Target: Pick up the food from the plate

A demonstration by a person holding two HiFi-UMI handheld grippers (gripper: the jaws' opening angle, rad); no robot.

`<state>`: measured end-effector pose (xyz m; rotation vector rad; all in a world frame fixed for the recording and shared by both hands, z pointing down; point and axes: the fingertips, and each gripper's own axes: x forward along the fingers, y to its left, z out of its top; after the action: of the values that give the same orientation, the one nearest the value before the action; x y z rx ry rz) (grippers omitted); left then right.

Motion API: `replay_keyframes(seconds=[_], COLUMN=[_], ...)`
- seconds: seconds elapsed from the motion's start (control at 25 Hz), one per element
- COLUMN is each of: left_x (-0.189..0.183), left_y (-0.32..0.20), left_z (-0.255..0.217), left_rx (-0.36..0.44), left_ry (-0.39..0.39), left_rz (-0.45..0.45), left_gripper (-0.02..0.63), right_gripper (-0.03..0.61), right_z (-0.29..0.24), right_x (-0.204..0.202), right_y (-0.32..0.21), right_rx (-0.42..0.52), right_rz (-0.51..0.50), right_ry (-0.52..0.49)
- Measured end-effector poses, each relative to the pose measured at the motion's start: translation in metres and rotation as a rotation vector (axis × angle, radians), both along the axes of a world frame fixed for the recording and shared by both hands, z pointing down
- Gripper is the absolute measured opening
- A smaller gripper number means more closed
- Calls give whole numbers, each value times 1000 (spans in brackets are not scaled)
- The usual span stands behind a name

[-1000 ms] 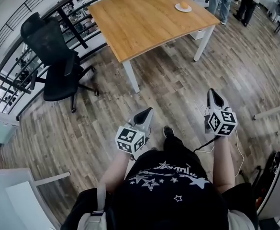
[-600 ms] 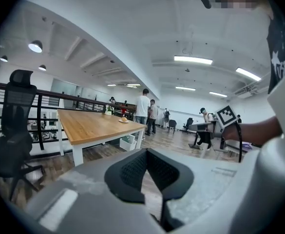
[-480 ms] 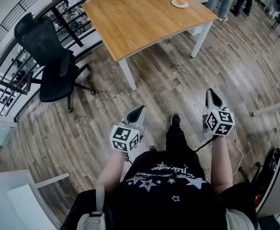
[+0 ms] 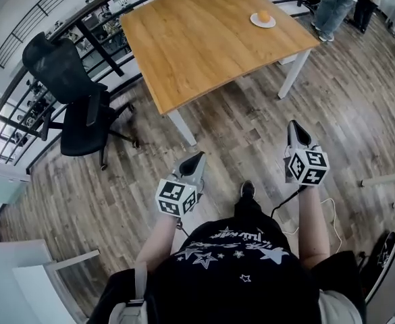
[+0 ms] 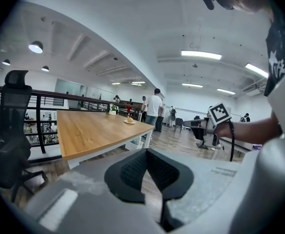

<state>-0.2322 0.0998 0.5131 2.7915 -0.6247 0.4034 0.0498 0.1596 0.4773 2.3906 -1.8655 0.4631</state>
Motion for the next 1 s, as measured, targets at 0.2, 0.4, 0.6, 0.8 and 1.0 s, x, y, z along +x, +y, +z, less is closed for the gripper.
replay_keyframes(seconds=[0.2, 0.4, 0.6, 0.8, 1.0], left_x=[47, 89, 131, 154, 157], left_y=[-24, -38, -60, -74, -75], left_z=[3, 8, 3, 1, 6], left_rx=[-15, -29, -24, -22, -47], left_ry=[-11, -26, -15, 2, 4], left_rz=[-15, -22, -50, -79, -99], left_gripper=[2, 2, 2, 2, 2], right_gripper=[0, 0, 0, 0, 0], right_z=[4, 5, 5, 4, 7], right_x=[44, 93, 143, 170, 174], right_y=[-35, -55, -70, -81, -87], right_rx=[-12, -7, 3, 18, 18], right_rz=[-29, -32, -29, -32, -49], right_ry=[-14, -25, -35, -43, -54])
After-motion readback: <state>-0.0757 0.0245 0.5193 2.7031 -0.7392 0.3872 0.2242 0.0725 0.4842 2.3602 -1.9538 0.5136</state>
